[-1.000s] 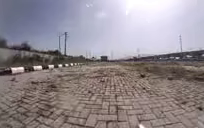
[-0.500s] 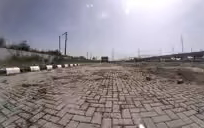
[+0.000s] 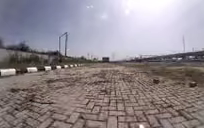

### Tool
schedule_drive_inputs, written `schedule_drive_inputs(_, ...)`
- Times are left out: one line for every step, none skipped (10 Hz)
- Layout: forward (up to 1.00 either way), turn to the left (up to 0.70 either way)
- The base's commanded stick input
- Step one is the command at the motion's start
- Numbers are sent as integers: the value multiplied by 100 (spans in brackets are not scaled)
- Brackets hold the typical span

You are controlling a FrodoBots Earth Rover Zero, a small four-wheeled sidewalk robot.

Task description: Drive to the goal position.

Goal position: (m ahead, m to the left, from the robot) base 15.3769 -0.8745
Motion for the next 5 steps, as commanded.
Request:
schedule_drive_inputs(100,38)
schedule_drive_inputs(100,38)
schedule_drive_inputs(100,30)
schedule_drive_inputs(100,17)
schedule_drive_inputs(100,0)
